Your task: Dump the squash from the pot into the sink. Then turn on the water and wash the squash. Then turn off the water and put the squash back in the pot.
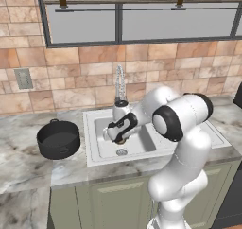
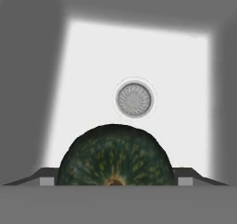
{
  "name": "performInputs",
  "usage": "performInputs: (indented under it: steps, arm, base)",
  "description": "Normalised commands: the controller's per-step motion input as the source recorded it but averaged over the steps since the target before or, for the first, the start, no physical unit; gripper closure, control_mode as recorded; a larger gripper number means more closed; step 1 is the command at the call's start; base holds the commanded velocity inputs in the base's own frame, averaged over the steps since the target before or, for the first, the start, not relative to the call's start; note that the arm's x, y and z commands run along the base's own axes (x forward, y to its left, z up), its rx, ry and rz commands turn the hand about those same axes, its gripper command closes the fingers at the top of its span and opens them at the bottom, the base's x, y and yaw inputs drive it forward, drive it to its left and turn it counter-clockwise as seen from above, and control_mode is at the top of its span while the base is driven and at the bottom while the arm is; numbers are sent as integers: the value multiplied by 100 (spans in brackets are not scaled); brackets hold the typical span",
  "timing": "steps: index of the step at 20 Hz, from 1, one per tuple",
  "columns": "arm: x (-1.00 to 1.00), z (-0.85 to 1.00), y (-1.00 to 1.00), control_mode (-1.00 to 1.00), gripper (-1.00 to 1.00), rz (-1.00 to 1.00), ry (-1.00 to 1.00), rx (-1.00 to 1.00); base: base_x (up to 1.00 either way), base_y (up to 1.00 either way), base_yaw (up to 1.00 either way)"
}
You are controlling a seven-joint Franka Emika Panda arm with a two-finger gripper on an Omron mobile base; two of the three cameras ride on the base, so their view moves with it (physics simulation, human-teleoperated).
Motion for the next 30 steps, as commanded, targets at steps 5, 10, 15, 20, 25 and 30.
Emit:
performInputs:
  steps: [5,10,15,20,25,30]
  arm:
    - [0,53,0,-100,100,0,0,0]
    - [-1,41,1,-100,100,0,0,0]
    - [-7,31,4,-100,100,0,0,0]
    - [-13,23,3,-100,100,0,0,0]
    - [-14,28,5,-100,100,0,0,0]
    - [0,29,16,-100,100,1,-1,0]
  base:
    - [0,0,0]
    - [0,0,0]
    - [0,0,0]
    - [0,0,0]
    - [0,0,0]
    - [0,0,0]
